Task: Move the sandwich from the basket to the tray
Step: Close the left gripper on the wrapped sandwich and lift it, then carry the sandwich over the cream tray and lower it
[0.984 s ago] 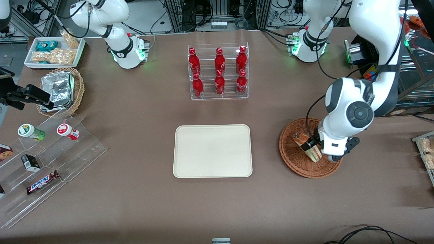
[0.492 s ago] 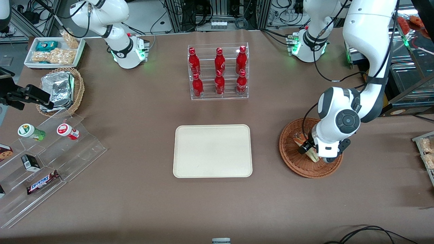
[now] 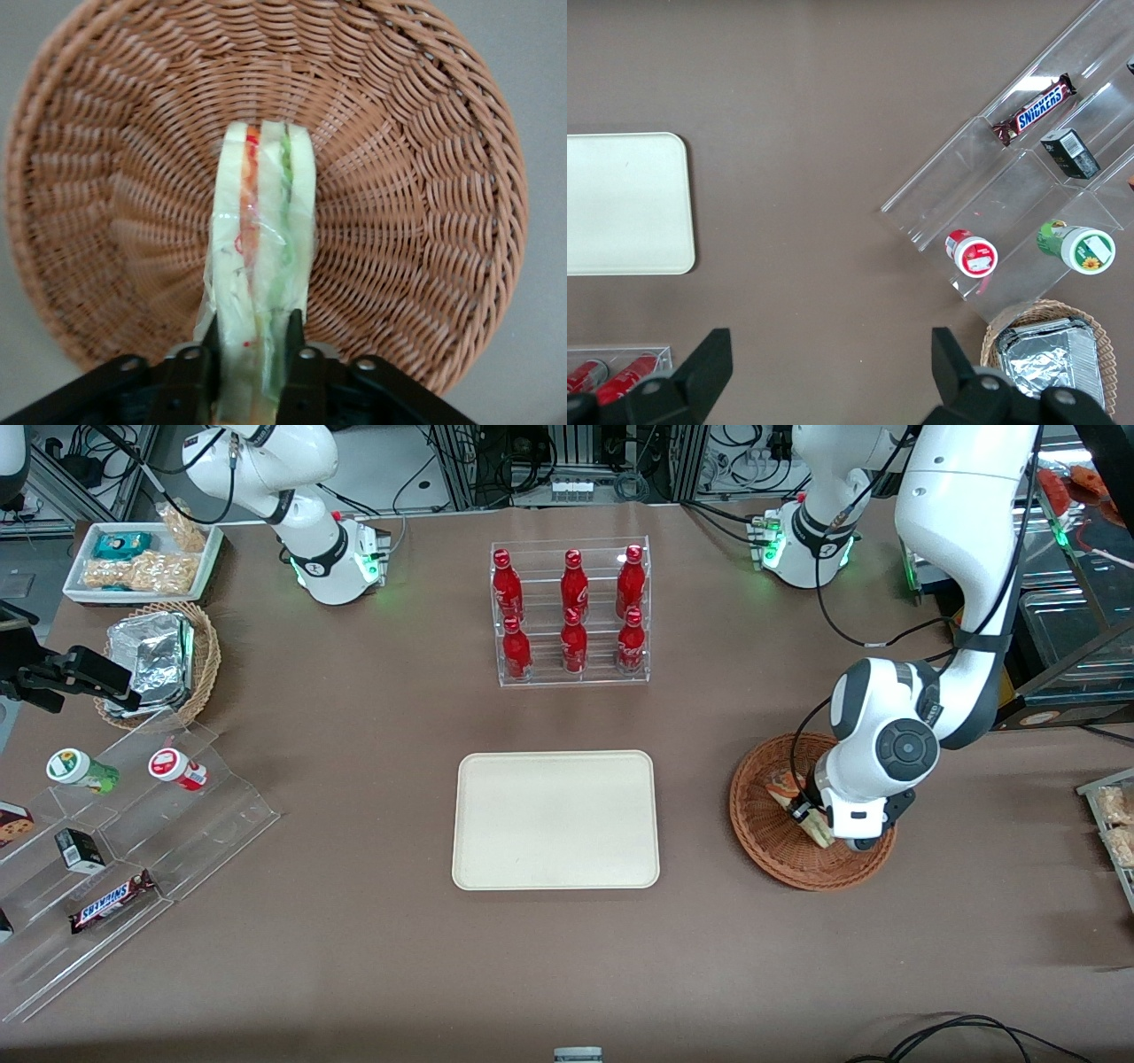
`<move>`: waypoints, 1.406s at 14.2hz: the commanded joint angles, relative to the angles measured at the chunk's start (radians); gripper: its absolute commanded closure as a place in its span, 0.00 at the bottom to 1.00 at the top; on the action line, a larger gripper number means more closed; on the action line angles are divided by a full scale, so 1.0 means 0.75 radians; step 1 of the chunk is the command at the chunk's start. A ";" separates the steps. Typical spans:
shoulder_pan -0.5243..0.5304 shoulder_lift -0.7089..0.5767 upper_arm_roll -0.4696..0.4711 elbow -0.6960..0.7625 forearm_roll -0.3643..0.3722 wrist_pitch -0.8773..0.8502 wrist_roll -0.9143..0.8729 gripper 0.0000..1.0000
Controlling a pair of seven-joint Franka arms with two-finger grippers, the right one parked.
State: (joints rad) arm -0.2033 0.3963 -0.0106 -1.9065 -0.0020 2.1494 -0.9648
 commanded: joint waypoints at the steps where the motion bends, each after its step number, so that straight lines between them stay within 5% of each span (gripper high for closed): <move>1: -0.007 -0.064 0.002 0.138 0.003 -0.206 -0.041 0.88; 5: -0.111 -0.038 -0.033 0.267 0.015 -0.321 -0.006 0.88; 12: -0.261 0.404 -0.168 0.813 -0.053 -0.315 0.137 0.84; 15: -0.295 0.467 -0.286 0.851 -0.044 -0.181 0.178 0.89; 20: -0.447 0.580 -0.287 0.893 0.009 -0.021 0.202 0.91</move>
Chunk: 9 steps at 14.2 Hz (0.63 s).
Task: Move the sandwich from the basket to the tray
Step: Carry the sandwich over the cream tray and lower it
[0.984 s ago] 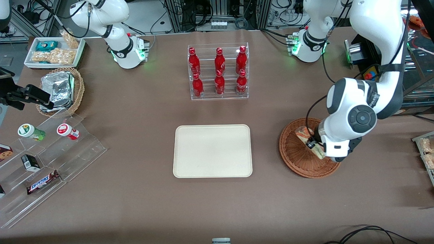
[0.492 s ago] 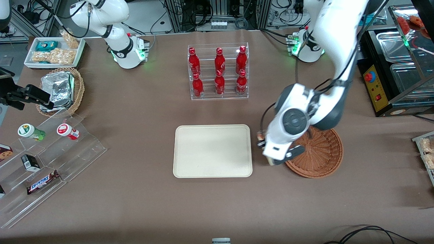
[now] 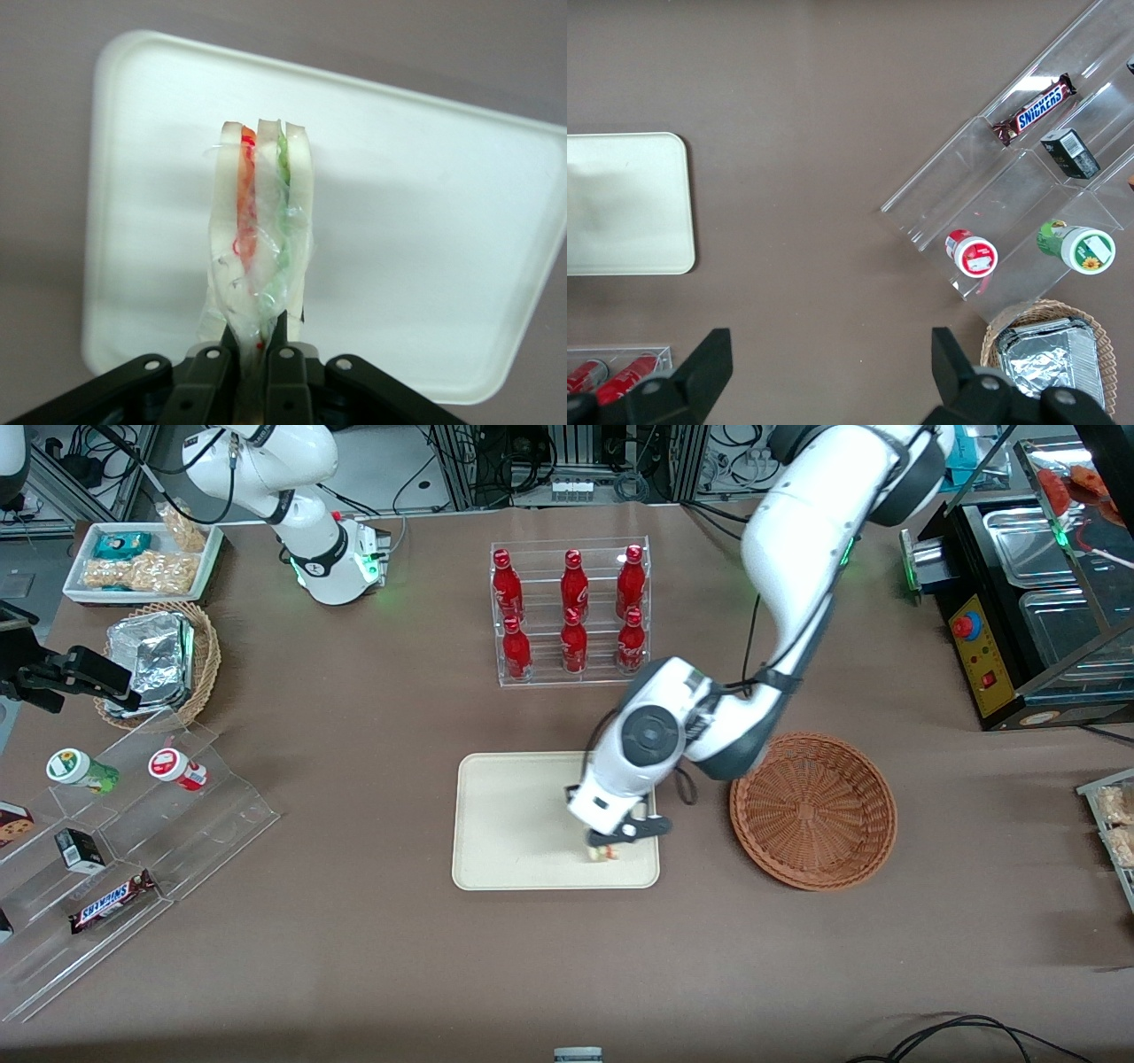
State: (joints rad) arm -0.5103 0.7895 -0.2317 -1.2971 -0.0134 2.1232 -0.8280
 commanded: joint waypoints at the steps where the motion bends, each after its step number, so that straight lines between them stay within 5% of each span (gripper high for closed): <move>1: -0.062 0.078 0.010 0.109 0.026 0.030 0.020 0.91; 9: -0.107 0.148 0.014 0.157 0.118 0.069 0.008 0.86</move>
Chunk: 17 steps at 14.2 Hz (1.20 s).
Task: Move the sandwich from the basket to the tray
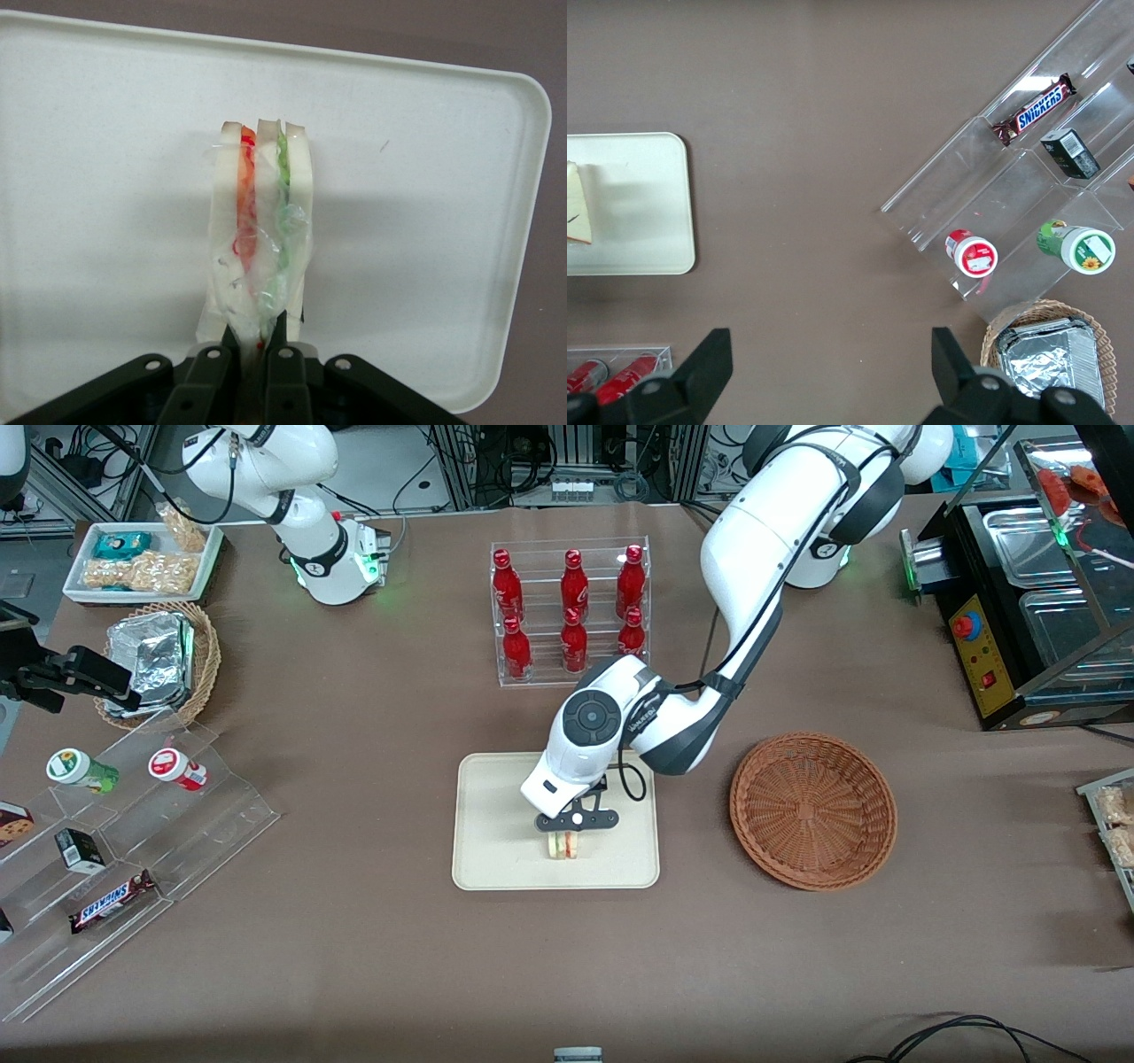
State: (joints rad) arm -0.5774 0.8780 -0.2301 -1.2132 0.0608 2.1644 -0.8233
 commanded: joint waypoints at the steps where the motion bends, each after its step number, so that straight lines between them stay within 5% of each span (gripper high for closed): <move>1: -0.018 0.040 0.012 0.041 0.015 0.031 0.001 0.85; 5: -0.018 0.065 0.012 0.030 0.013 0.039 -0.001 0.71; 6: -0.018 0.065 0.010 0.030 0.009 0.037 -0.007 0.50; 7: -0.016 0.061 0.010 0.034 -0.001 0.039 -0.049 0.01; 11: -0.005 -0.011 0.010 0.032 0.017 0.014 -0.119 0.00; 17: 0.005 -0.358 0.018 -0.082 0.027 -0.188 -0.109 0.00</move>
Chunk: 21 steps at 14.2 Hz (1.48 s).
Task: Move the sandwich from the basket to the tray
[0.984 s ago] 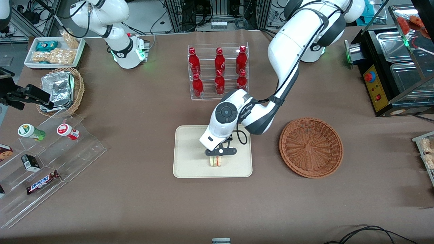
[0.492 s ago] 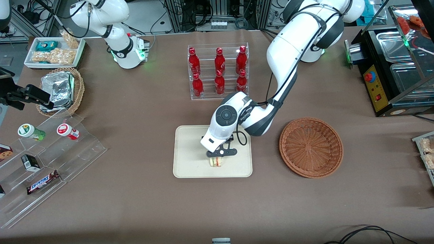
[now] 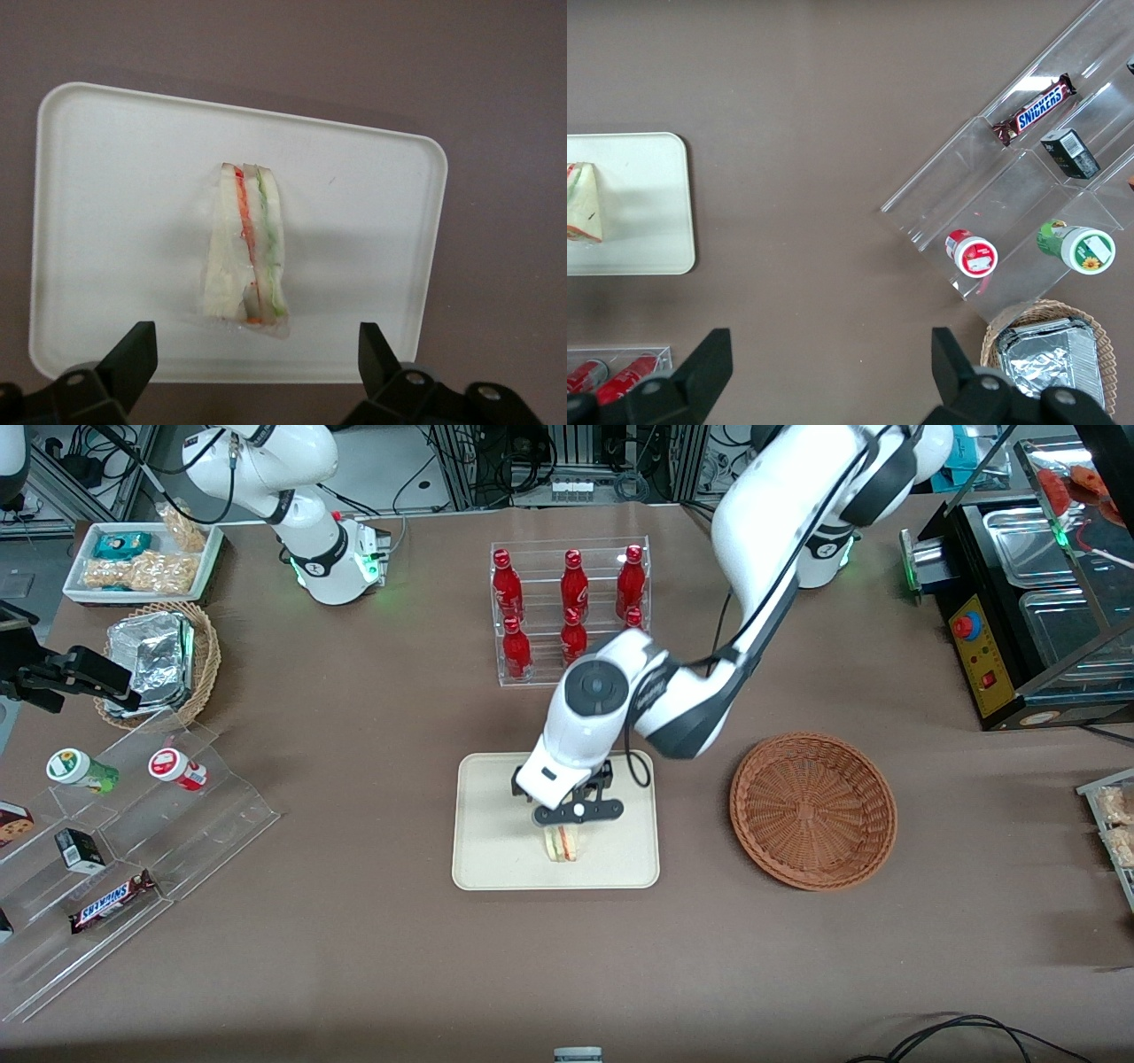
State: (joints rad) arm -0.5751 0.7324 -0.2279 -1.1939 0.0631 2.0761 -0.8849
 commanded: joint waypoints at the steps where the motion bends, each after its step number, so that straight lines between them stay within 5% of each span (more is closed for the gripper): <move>1: 0.002 -0.211 0.026 -0.108 0.024 -0.135 -0.025 0.00; 5: 0.004 -0.365 0.140 -0.112 0.016 -0.480 0.006 0.00; 9: 0.134 -0.444 0.191 -0.195 0.012 -0.543 0.042 0.00; 15: 0.388 -0.782 0.191 -0.588 -0.004 -0.551 0.547 0.00; 21: 0.587 -0.901 0.195 -0.625 -0.002 -0.725 0.867 0.00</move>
State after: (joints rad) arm -0.1733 0.1043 -0.0731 -1.6324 0.0683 1.5633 -0.2923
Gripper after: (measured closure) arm 0.000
